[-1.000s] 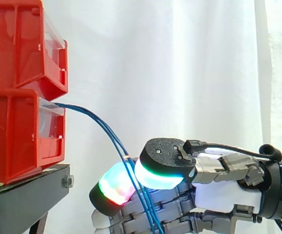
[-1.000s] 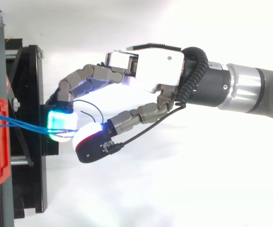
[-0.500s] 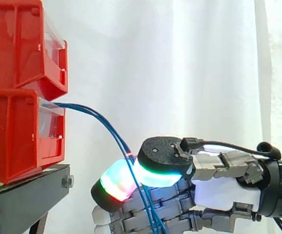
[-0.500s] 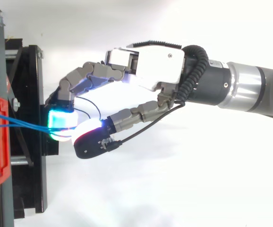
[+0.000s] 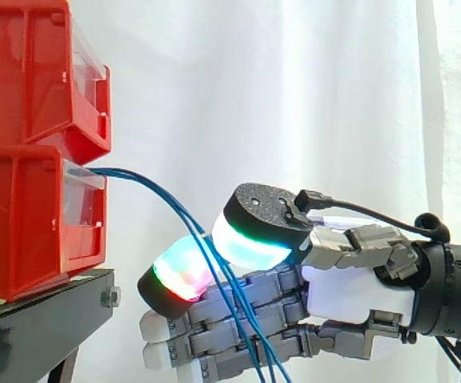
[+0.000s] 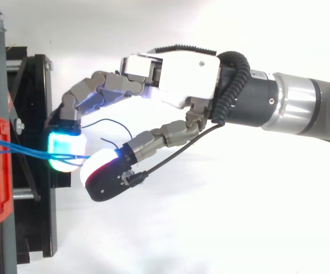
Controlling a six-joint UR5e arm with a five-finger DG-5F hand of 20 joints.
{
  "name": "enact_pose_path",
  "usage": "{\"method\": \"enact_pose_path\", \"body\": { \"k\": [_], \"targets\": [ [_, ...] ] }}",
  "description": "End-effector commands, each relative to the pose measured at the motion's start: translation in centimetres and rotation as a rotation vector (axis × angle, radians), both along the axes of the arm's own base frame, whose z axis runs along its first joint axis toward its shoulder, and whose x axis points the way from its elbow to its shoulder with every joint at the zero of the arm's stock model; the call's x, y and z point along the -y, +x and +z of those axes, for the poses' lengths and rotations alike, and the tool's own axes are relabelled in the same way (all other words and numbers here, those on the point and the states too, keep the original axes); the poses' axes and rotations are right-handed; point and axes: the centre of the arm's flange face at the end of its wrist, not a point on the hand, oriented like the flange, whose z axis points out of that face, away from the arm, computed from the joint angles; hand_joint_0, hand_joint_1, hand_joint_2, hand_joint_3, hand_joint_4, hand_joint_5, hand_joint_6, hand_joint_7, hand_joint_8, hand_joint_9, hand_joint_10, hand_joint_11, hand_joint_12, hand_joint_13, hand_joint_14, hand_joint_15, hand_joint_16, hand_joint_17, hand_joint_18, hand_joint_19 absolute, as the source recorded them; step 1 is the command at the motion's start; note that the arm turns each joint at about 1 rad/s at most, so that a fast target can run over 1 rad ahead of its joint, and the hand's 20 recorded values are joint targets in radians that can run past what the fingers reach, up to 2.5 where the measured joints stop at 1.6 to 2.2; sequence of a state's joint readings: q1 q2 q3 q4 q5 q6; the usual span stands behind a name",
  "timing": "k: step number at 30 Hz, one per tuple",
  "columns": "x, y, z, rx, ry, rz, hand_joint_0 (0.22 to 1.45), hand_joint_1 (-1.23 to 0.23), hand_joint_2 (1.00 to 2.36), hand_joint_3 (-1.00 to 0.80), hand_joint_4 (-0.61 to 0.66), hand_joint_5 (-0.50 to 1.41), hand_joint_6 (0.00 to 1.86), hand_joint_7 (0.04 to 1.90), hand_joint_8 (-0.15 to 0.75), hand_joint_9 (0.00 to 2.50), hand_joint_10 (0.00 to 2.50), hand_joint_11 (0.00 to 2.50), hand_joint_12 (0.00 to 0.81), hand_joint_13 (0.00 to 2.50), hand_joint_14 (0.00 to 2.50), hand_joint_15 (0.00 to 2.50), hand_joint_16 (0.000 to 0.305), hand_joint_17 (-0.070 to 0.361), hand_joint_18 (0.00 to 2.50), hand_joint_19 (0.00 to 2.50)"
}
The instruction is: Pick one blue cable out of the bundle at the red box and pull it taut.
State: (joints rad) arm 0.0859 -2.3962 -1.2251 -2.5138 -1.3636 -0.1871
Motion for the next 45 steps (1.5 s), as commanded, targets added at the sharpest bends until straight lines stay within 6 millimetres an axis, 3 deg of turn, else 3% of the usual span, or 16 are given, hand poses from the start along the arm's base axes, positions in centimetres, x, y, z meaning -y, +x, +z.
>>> {"method": "enact_pose_path", "body": {
  "k": [1,10,36,45],
  "targets": [
    [0.01,0.01,0.05,-0.004,0.000,-0.001,0.57,-0.77,1.00,-0.46,0.18,-0.18,0.86,0.85,0.324,0.61,0.01,0.30,0.347,0.49,0.01,0.21,0.048,0.109,0.42,0.25],
    [0.01,0.01,0.05,-0.004,0.000,-0.001,0.58,-0.80,1.00,-0.44,0.19,-0.17,0.86,0.88,0.330,0.66,0.01,0.33,0.345,0.53,0.01,0.23,0.048,0.108,0.46,0.26],
    [-0.05,0.26,0.55,-0.007,-0.001,0.003,0.57,-0.70,1.01,-0.43,0.19,-0.11,0.82,1.01,0.365,0.85,0.01,0.37,0.351,0.63,0.01,0.25,0.047,0.106,0.57,0.32],
    [-0.05,0.26,0.55,-0.007,-0.001,0.003,0.61,-0.72,1.01,-0.37,0.17,-0.12,0.84,1.04,0.366,1.03,0.02,0.70,0.349,0.67,0.01,0.28,0.046,0.104,0.61,0.33]
  ]
}}
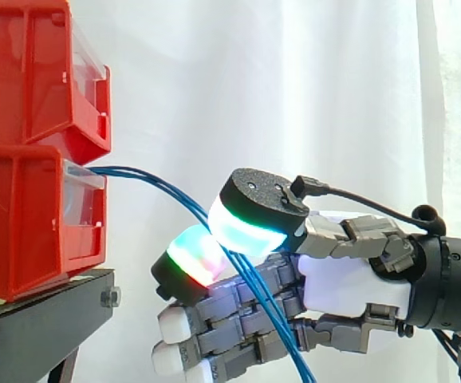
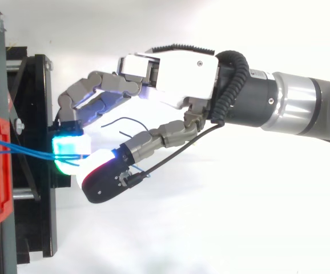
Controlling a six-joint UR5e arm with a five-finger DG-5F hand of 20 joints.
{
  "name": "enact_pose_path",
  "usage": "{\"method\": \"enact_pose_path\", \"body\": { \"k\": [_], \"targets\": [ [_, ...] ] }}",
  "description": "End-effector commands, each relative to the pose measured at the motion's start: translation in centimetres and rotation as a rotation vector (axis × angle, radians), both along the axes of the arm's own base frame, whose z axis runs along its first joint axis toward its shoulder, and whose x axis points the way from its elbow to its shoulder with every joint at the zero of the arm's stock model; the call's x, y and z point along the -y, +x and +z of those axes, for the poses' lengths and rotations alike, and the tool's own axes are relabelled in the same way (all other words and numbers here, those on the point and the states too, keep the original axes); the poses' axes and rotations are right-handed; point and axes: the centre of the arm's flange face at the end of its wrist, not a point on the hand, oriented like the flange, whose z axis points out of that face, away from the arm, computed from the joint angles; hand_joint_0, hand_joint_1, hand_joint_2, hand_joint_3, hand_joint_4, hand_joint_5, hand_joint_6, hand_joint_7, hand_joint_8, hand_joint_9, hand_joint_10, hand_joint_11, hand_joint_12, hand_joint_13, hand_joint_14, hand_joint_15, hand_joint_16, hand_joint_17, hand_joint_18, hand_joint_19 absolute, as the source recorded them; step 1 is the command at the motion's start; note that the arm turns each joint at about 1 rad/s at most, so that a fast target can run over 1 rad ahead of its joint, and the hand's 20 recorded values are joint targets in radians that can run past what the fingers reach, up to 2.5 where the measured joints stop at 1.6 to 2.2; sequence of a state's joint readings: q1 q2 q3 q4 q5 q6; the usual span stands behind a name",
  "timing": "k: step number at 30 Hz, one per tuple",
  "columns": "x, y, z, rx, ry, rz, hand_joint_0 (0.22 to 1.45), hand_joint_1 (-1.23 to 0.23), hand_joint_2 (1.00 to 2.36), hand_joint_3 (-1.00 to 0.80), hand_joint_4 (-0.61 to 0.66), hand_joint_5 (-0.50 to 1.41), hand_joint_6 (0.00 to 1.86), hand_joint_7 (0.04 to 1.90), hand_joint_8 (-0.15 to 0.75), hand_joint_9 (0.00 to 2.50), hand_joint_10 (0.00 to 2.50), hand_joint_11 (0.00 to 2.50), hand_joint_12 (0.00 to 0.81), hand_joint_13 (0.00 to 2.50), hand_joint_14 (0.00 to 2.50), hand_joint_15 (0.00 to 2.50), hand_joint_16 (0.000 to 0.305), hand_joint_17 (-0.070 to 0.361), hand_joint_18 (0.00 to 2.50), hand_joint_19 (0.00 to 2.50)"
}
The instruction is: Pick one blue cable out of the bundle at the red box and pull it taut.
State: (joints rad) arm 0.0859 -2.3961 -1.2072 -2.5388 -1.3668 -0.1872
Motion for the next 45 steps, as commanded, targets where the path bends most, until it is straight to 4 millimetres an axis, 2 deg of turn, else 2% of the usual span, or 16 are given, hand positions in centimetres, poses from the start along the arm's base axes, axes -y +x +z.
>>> {"method": "enact_pose_path", "body": {
  "k": [1,3,12,22,29,34,37,39,45],
  "targets": [
    [0.00,0.00,0.00,0.000,0.000,0.000,0.61,-0.73,1.01,-0.36,0.17,-0.12,0.84,1.03,0.370,1.05,0.02,0.74,0.350,0.68,0.01,0.29,0.046,0.104,0.61,0.32],
    [0.00,0.02,0.17,0.002,0.000,0.000,0.61,-0.73,1.01,-0.37,0.16,-0.12,0.84,1.02,0.369,1.11,0.02,0.89,0.350,0.71,0.01,0.31,0.046,0.104,0.61,0.33],
    [-0.38,-0.07,-0.13,-0.014,0.019,0.010,0.63,-0.77,1.01,-0.38,0.17,-0.13,0.84,1.01,0.362,1.17,0.02,1.10,0.354,0.75,0.01,0.35,0.046,0.103,0.64,0.33],
    [-0.35,-0.08,-0.13,-0.013,0.033,0.009,0.64,-0.81,1.01,-0.38,0.17,-0.13,0.84,1.02,0.363,1.16,0.02,1.09,0.351,0.76,0.01,0.36,0.046,0.103,0.64,0.34],
    [-0.38,-0.08,0.15,-0.015,0.036,0.013,0.68,-0.93,1.00,-0.44,0.14,-0.14,0.86,0.99,0.362,1.14,0.02,1.11,0.353,0.77,0.01,0.37,0.046,0.102,0.66,0.33],
    [-0.39,-0.02,0.31,-0.020,0.035,0.013,0.68,-0.94,1.00,-0.50,0.19,-0.14,0.86,0.97,0.357,1.13,0.02,1.11,0.350,0.78,0.01,0.37,0.045,0.102,0.67,0.33],
    [-0.38,-0.10,0.21,-0.029,0.036,0.013,0.59,-0.88,1.00,-0.50,0.20,-0.14,0.86,0.97,0.364,1.13,0.02,1.08,0.353,0.78,0.02,0.37,0.046,0.103,0.67,0.36],
    [-0.38,-0.10,0.21,-0.029,0.038,0.013,0.53,-0.78,1.00,-0.50,0.21,-0.14,0.85,0.97,0.378,1.15,0.02,1.08,0.366,0.78,0.01,0.38,0.048,0.108,0.68,0.36],
    [-0.38,-0.06,0.29,-0.027,0.041,0.013,0.54,-0.68,1.00,-0.50,0.19,-0.13,0.84,0.99,0.375,1.15,0.02,1.06,0.369,0.78,0.01,0.38,0.048,0.108,0.68,0.37]
  ]
}}
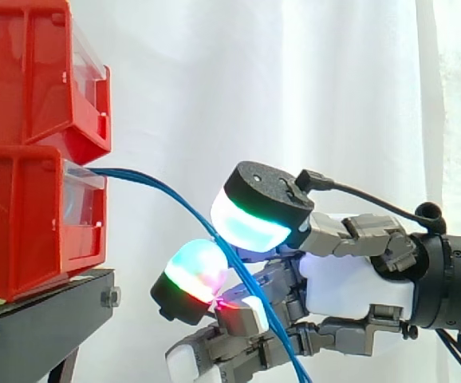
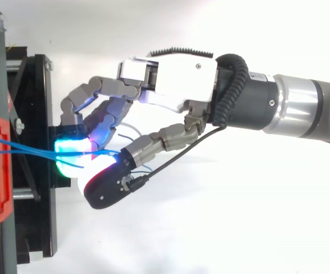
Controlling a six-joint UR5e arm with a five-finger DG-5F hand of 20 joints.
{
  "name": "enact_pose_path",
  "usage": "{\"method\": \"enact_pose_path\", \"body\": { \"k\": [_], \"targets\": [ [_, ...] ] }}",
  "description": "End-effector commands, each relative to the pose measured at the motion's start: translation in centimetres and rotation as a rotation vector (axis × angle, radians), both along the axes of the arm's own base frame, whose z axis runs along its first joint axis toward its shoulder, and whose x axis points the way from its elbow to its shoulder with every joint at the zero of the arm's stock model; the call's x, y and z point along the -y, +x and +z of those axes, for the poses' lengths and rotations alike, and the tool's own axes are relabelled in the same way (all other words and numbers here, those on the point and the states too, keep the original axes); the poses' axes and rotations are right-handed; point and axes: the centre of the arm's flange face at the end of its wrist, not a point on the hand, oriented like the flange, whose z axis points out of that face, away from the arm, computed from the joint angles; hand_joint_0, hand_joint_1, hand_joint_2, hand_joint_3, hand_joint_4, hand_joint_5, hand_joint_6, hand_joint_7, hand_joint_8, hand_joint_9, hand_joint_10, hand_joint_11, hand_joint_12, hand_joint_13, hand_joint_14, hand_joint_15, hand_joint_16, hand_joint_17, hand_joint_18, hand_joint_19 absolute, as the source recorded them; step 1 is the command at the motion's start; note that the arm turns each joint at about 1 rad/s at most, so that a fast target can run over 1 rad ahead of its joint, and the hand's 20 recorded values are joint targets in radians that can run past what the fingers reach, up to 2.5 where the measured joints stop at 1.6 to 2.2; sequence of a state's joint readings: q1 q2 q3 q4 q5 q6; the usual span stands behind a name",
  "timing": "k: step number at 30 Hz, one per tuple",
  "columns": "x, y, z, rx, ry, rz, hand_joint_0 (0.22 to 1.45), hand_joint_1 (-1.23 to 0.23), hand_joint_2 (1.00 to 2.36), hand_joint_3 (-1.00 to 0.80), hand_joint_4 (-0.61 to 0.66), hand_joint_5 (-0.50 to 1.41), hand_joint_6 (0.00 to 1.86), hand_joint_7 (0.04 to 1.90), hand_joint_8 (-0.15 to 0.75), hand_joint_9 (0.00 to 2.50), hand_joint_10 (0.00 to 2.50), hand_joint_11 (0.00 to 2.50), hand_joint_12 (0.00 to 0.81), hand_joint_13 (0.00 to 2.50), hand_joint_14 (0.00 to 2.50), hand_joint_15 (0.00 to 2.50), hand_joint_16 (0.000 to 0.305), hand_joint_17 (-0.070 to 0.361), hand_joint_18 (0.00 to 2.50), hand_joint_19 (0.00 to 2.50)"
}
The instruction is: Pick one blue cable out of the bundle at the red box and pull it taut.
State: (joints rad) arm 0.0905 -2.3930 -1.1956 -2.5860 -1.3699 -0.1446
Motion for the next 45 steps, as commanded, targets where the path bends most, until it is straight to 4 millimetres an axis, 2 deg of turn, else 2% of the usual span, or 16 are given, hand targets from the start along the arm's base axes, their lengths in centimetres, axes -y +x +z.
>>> {"method": "enact_pose_path", "body": {
  "k": [1,8,12,15,17,20,23,26,27,32,36,45],
  "targets": [
    [0.00,0.01,0.03,0.001,0.002,0.000,0.55,-0.67,1.00,-0.50,0.19,-0.13,0.84,1.00,0.370,1.15,0.02,1.06,0.367,0.78,0.01,0.38,0.047,0.107,0.68,0.38],
    [0.00,0.01,0.03,0.001,0.003,0.000,0.61,-0.69,1.01,-0.39,0.17,-0.13,0.84,1.03,0.367,1.15,0.02,1.08,0.359,0.77,0.02,0.38,0.045,0.102,0.67,0.38],
    [0.00,0.01,0.03,0.001,0.003,0.000,0.64,-0.76,1.01,-0.38,0.19,-0.14,0.86,1.01,0.371,1.14,0.02,1.09,0.360,0.78,0.01,0.38,0.046,0.103,0.68,0.36],
    [0.03,0.01,0.02,0.001,0.004,-0.003,0.67,-0.87,1.01,-0.43,0.17,-0.14,0.86,0.98,0.367,1.13,0.02,1.10,0.361,0.79,0.01,0.38,0.046,0.103,0.69,0.34],
    [0.00,0.01,0.03,0.001,0.002,0.000,0.69,-0.91,1.00,-0.50,0.17,-0.14,0.87,0.97,0.362,1.12,0.02,1.12,0.357,0.79,0.01,0.38,0.045,0.102,0.69,0.34],
    [0.12,0.00,0.03,0.001,0.002,-0.001,0.68,-0.93,1.00,-0.50,0.20,-0.14,0.87,0.97,0.365,1.12,0.02,1.12,0.354,0.79,0.01,0.38,0.045,0.102,0.69,0.35],
    [0.11,0.04,0.10,0.002,0.002,-0.001,0.59,-0.88,1.00,-0.50,0.21,-0.14,0.86,0.98,0.367,1.13,0.01,1.11,0.357,0.79,0.01,0.38,0.045,0.102,0.69,0.36],
    [0.23,0.07,0.17,0.004,0.002,-0.003,0.52,-0.72,1.00,-0.50,0.21,-0.13,0.86,0.98,0.379,1.15,0.02,1.08,0.375,0.79,0.01,0.39,0.049,0.109,0.71,0.38],
    [0.23,0.07,0.17,0.004,0.002,-0.003,0.52,-0.65,1.00,-0.50,0.20,-0.13,0.85,0.99,0.379,1.15,0.01,1.07,0.374,0.79,0.01,0.38,0.049,0.110,0.70,0.38],
    [0.33,0.27,0.58,0.011,0.003,-0.004,0.57,-0.52,1.00,-0.49,0.18,-0.13,0.84,1.03,0.360,1.14,0.02,1.06,0.362,0.76,0.01,0.40,0.047,0.106,0.67,0.42],
    [0.45,0.24,0.62,0.001,0.002,-0.006,0.60,-0.65,1.01,-0.34,0.19,-0.14,0.85,1.04,0.364,1.13,0.02,1.08,0.363,0.76,0.01,0.40,0.047,0.105,0.66,0.40],
    [0.46,0.21,0.59,-0.002,0.003,-0.006,0.61,-0.78,1.01,-0.22,0.18,-0.14,0.88,1.01,0.383,1.12,0.01,1.10,0.378,0.79,0.01,0.39,0.050,0.113,0.71,0.37]
  ]
}}
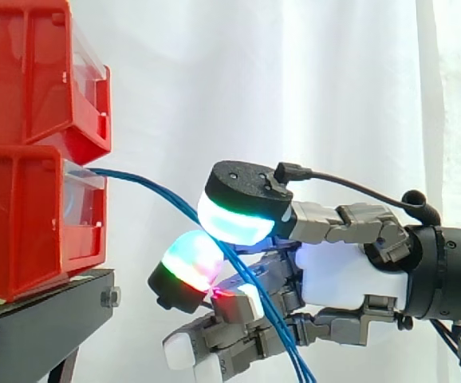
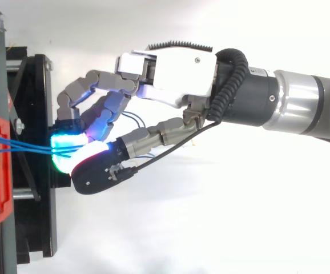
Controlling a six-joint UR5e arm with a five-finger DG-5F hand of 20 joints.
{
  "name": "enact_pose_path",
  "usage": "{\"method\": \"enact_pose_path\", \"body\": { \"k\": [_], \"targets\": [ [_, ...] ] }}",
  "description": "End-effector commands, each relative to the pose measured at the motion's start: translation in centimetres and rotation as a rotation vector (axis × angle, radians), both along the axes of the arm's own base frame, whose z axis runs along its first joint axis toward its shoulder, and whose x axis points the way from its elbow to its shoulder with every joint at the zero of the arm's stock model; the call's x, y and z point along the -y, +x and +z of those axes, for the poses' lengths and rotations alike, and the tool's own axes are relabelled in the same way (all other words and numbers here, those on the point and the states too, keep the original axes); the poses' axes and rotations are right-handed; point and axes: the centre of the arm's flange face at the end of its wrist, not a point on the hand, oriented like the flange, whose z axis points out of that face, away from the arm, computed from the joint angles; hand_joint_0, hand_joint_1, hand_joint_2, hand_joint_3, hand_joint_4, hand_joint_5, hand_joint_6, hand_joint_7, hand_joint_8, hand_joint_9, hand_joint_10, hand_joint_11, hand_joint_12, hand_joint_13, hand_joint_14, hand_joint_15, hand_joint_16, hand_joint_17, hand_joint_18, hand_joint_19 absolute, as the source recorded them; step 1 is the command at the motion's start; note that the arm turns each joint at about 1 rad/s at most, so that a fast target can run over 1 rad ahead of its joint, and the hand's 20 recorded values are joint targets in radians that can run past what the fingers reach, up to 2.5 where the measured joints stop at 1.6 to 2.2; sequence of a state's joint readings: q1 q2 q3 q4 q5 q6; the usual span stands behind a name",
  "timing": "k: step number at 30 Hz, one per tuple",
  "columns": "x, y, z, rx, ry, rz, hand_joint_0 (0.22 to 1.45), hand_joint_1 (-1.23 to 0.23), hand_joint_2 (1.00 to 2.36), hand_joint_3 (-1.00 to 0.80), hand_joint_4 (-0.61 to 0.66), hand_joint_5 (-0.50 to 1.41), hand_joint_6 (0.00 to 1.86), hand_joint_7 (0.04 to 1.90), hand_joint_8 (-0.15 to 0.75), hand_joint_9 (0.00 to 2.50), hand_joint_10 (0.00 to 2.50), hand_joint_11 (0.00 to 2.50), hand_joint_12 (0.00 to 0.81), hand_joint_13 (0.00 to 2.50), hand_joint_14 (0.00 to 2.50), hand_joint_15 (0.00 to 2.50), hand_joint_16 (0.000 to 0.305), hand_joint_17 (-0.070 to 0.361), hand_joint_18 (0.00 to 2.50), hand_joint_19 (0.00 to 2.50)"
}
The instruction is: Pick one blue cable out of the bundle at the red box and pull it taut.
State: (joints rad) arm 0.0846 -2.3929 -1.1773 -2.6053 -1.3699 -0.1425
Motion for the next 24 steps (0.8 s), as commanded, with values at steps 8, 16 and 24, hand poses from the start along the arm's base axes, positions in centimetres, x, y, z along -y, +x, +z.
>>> {"method": "enact_pose_path", "body": {
  "k": [8,16,24],
  "targets": [
    [0.1,0.0,0.0,0.000,0.001,-0.002,0.67,-0.90,1.01,-0.30,0.13,-0.15,0.89,1.03,0.371,1.11,0.02,1.12,0.361,0.78,0.01,0.38,0.047,0.105,0.69,0.35],
    [0.2,-0.6,0.7,-0.045,-0.005,-0.005,0.55,-0.77,1.00,-0.50,0.22,-0.14,0.87,1.00,0.375,1.13,0.02,1.11,0.369,0.78,0.01,0.39,0.048,0.109,0.69,0.39],
    [0.3,-1.5,0.4,-0.117,-0.005,-0.005,0.60,-0.61,1.01,-0.38,0.18,-0.14,0.86,1.06,0.361,1.12,0.02,1.10,0.366,0.76,0.02,0.40,0.047,0.106,0.66,0.42]
  ]
}}
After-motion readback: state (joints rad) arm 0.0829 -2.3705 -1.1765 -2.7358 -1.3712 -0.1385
